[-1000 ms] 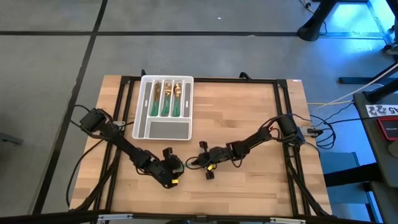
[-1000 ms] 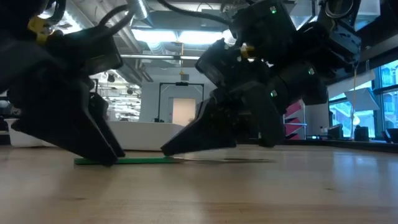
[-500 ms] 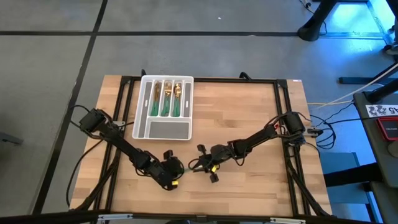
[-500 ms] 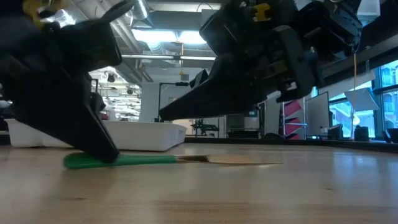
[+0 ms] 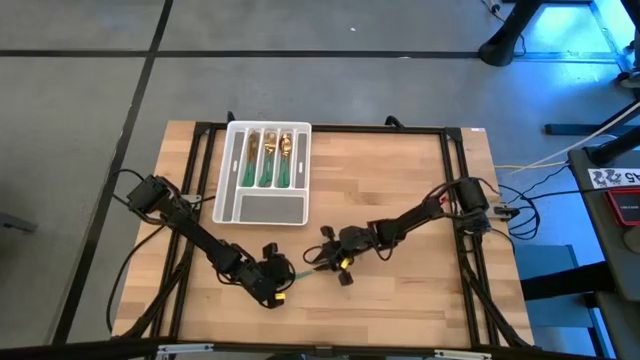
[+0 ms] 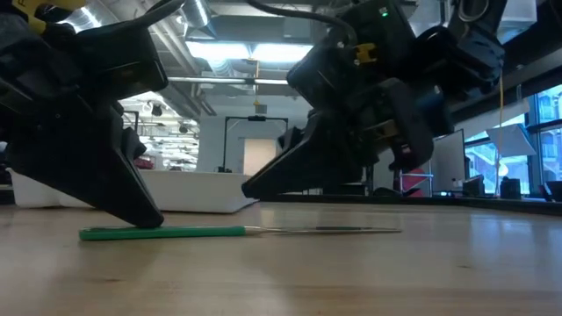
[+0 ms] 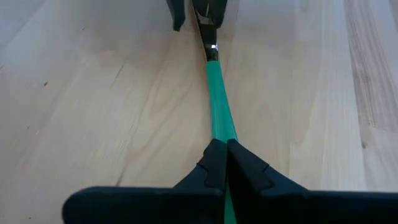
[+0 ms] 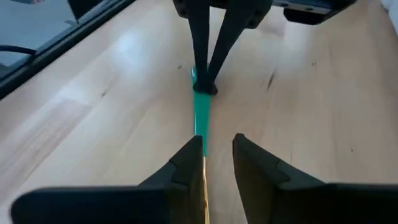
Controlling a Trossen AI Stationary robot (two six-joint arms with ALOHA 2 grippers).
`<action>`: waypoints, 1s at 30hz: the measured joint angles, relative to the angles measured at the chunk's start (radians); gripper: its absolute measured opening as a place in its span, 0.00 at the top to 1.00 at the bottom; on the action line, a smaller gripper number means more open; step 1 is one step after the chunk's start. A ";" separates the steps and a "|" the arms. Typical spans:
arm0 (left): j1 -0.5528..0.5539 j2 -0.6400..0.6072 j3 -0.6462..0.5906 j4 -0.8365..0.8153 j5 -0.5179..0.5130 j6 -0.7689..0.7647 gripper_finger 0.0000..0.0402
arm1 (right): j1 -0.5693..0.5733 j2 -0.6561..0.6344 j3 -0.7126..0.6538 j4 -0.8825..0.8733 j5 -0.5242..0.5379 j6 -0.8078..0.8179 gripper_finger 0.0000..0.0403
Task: Sort silverware
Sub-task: Put the green knife into the white cutlery tray
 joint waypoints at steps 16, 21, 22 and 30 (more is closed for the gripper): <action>0.000 0.002 -0.003 0.013 -0.024 -0.017 1.00 | 0.044 0.097 0.003 -0.003 0.111 0.005 0.56; 0.000 -0.009 -0.009 0.114 -0.120 0.074 1.00 | 0.043 0.150 0.007 0.014 0.098 0.012 0.71; 0.001 -0.019 -0.009 0.131 -0.142 0.087 1.00 | 0.043 0.160 0.008 0.026 0.097 0.019 0.75; 0.000 -0.126 -0.006 0.196 -0.232 0.191 1.00 | 0.043 0.185 0.008 0.059 0.099 0.028 0.94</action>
